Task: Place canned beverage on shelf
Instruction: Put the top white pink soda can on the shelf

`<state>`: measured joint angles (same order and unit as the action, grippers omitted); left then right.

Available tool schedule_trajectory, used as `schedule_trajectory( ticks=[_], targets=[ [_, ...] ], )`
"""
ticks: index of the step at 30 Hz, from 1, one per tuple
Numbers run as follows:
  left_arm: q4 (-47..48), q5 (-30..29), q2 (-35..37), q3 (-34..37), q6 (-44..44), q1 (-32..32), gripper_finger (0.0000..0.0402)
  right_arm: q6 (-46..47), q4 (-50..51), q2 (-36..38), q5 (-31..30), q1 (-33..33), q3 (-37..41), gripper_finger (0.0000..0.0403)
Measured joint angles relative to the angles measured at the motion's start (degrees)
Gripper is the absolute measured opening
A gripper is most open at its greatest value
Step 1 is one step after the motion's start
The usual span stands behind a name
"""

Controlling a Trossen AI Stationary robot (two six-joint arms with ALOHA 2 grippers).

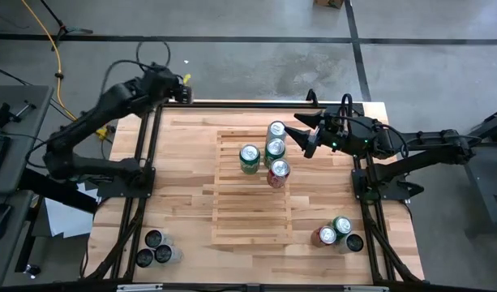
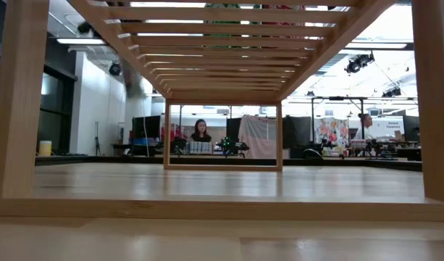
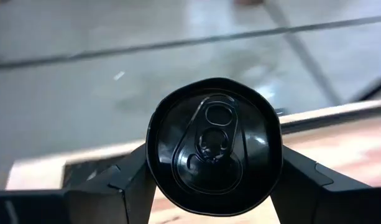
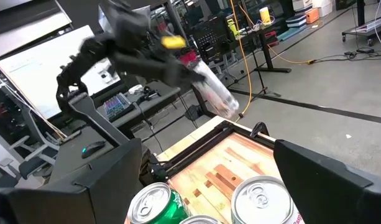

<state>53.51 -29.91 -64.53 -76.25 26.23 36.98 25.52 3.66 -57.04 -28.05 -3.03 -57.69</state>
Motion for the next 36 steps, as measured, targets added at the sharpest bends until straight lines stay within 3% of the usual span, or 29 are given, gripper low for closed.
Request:
schedule_trajectory(
  ticks=[5,12,17,23,29,34,36],
  targets=[
    [8.37,4.56,-1.04,-13.98,-5.2,-10.1,0.0231,0.0,-0.01,0.0,0.0,0.0,0.0,0.0349],
    [21.21,5.79,-5.79,-29.25,-5.46,-30.34,0.0231,0.01,0.0,0.0,0.0,0.0,0.0,0.0349],
    [22.05,8.6,-9.08,-34.25,-5.62,-43.67,0.0231,0.12,-0.01,0.0,-0.02,-0.02,0.0,0.0349],
    [22.16,11.88,-14.92,-34.88,-10.14,-56.1,0.0231,0.15,-0.02,0.02,-0.02,0.0,0.0,0.0349],
    [19.51,11.98,-20.08,-34.88,-10.67,-61.53,0.0231,0.09,-0.02,0.01,-0.03,-0.01,0.0,0.0349],
    [15.16,14.18,-22.29,-34.88,-14.76,-60.15,0.0231,0.55,-0.04,0.01,0.15,-0.01,0.0,0.0349],
    [13.02,16.3,-22.94,-35.26,-16.33,-59.39,0.0231,1.66,-0.55,0.0,3.06,0.0,0.0,0.0349]
  ],
)
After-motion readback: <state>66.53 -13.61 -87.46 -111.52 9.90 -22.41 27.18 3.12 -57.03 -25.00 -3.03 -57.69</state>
